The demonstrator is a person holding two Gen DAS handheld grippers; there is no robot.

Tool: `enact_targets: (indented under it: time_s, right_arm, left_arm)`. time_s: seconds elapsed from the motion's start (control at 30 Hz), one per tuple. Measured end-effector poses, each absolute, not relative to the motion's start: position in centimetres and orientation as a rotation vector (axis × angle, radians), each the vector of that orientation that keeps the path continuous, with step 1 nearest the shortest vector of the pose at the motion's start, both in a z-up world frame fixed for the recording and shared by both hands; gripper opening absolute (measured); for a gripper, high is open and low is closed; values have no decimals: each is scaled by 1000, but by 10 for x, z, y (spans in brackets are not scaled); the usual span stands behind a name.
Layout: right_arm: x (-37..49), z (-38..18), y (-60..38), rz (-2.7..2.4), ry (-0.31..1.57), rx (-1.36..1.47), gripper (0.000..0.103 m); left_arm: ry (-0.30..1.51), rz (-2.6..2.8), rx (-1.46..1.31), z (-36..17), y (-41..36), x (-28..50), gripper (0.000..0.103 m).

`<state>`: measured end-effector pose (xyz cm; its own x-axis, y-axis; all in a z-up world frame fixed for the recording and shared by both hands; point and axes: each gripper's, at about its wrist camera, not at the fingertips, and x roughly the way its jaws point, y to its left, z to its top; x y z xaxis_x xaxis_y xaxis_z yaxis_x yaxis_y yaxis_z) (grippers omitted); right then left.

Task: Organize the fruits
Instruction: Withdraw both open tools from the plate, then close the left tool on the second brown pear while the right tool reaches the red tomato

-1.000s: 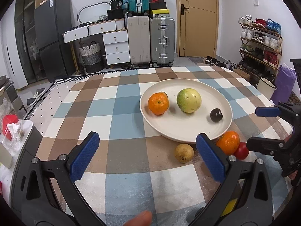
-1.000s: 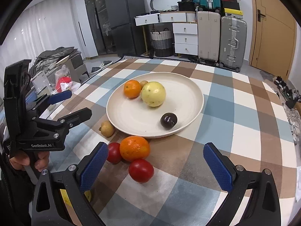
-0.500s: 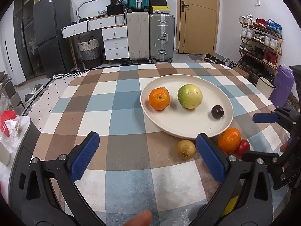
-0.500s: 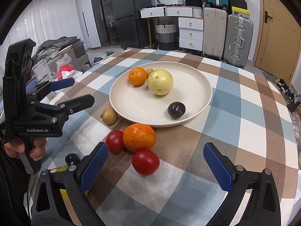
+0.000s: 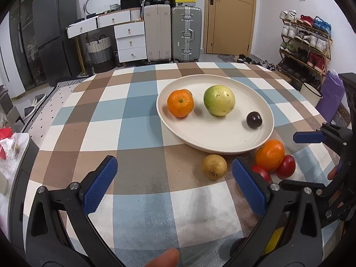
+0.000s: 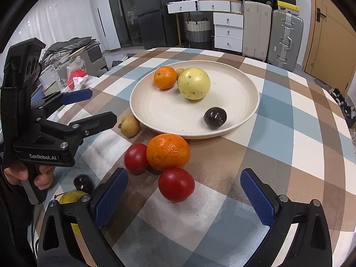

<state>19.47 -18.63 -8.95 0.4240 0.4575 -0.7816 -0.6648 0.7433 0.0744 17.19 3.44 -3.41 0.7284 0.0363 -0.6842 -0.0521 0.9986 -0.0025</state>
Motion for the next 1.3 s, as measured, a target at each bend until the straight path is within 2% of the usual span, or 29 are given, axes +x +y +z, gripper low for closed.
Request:
enact_targets:
  time_s: [0.37, 0.67, 0.93, 1.17, 1.3]
  right_arm:
    - [193, -97, -183, 706, 902, -305, 101]
    - [191, -102, -180, 705, 915, -329, 88]
    - [190, -101, -182, 714, 917, -327, 84]
    - [191, -100, -183, 717, 919, -320, 80]
    - [191, -98, -184, 736, 924, -305, 74]
  left_arm:
    - [803, 15, 3, -41, 25, 174, 103]
    - [847, -2, -15, -48, 25, 180, 102]
    - [880, -34, -43, -53, 24, 190, 83]
    - [905, -82, -32, -57, 17, 196, 59]
    - [908, -96, -44, -58, 18, 198, 55]
